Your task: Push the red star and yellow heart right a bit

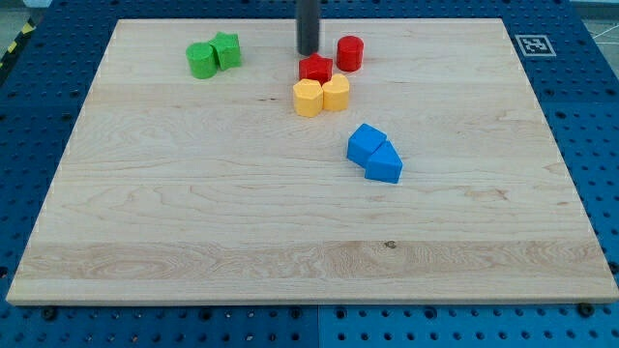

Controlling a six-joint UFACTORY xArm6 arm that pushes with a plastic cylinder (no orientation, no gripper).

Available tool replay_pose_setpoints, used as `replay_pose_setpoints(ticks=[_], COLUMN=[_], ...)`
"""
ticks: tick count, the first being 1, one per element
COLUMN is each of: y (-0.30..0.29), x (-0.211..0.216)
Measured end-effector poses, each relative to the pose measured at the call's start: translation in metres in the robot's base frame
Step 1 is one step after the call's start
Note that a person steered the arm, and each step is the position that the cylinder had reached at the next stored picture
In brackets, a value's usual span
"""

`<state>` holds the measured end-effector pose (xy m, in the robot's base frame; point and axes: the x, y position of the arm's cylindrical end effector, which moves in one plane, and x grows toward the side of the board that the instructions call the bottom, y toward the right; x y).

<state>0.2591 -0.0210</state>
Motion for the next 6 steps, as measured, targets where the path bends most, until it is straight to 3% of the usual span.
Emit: replay_pose_setpoints(ticks=[1,3,5,6], y=[-0.006,-0.006,0.004,0.039], x=[0.0,0.048,0.049,0.049])
